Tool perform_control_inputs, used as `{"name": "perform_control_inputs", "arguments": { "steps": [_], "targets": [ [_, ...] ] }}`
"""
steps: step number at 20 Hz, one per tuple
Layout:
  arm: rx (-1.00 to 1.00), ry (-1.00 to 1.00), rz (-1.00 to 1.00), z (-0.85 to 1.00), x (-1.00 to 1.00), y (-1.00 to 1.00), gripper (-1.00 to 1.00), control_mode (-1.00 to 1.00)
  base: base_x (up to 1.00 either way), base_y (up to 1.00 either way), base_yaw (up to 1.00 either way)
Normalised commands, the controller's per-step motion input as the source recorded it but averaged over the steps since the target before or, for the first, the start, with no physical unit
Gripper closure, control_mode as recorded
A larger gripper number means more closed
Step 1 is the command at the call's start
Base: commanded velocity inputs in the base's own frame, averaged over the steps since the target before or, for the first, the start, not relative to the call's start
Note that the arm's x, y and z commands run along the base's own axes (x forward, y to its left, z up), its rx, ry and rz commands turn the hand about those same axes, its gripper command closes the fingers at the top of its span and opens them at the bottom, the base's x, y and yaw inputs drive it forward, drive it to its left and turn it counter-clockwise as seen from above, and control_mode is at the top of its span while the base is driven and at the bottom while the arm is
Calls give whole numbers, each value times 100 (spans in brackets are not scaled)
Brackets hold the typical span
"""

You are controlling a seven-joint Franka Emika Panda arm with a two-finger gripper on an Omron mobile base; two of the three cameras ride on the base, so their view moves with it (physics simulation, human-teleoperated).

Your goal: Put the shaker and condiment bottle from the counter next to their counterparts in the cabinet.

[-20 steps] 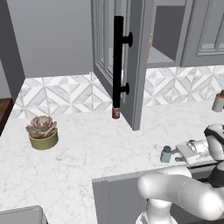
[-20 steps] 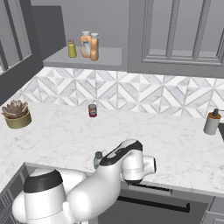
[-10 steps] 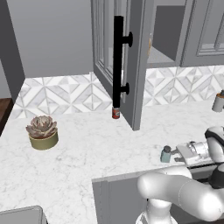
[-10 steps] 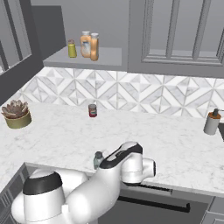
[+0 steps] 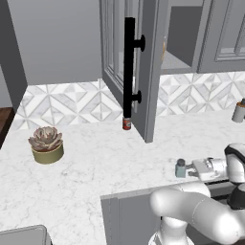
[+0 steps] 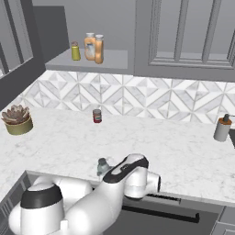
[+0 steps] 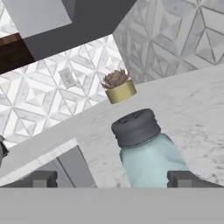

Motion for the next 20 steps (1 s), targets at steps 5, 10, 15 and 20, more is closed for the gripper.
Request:
{"name": "perform_control_inputs", "arguments": {
  "steps": [5, 10, 15, 20],
  "targets": [
    [0, -4, -15, -23, 0, 10, -100, -100, 0, 0, 0],
    [1, -6, -12, -30, 7, -17, -100, -100, 0, 0, 0],
    [6, -5, -2, -5, 43, -28, -100, -100, 0, 0, 0],
    [11, -2, 0, -3, 58, -21, -100, -100, 0, 0, 0]
  ]
}}
